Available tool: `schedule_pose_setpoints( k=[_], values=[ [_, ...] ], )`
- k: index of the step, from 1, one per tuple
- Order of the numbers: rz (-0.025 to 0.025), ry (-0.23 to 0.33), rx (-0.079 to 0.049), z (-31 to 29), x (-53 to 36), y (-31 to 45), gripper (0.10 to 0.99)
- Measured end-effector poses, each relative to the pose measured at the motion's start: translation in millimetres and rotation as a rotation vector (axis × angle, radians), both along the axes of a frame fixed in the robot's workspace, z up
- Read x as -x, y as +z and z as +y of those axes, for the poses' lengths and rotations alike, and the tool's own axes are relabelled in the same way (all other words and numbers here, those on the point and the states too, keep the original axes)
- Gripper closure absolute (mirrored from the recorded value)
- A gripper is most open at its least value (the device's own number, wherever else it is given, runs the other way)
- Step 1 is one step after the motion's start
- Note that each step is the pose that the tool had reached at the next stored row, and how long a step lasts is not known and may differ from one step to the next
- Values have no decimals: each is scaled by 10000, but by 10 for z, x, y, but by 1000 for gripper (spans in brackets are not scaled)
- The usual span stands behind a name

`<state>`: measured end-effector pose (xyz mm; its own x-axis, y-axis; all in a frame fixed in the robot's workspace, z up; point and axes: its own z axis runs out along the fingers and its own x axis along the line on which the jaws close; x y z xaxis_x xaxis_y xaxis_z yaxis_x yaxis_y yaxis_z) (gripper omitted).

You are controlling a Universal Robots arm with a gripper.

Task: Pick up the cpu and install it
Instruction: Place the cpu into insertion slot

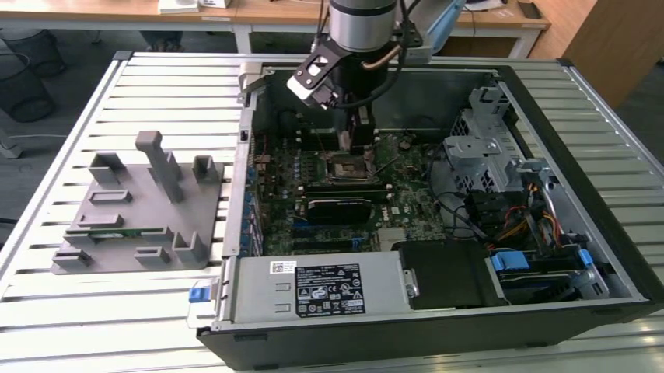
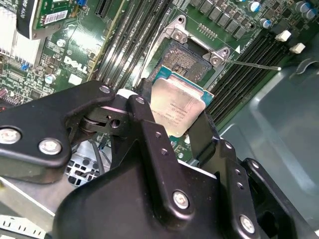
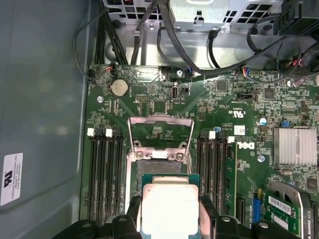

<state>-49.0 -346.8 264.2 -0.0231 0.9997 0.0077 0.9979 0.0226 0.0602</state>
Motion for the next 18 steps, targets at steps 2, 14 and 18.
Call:
schedule_pose_setpoints(
  k=[2, 14, 18],
  values=[
    [1, -4, 2, 0, 0, -22, 545],
    [0, -15, 0, 1, 0, -222, 545],
    [2, -21, 2, 1, 0, -281, 545]
  ],
)
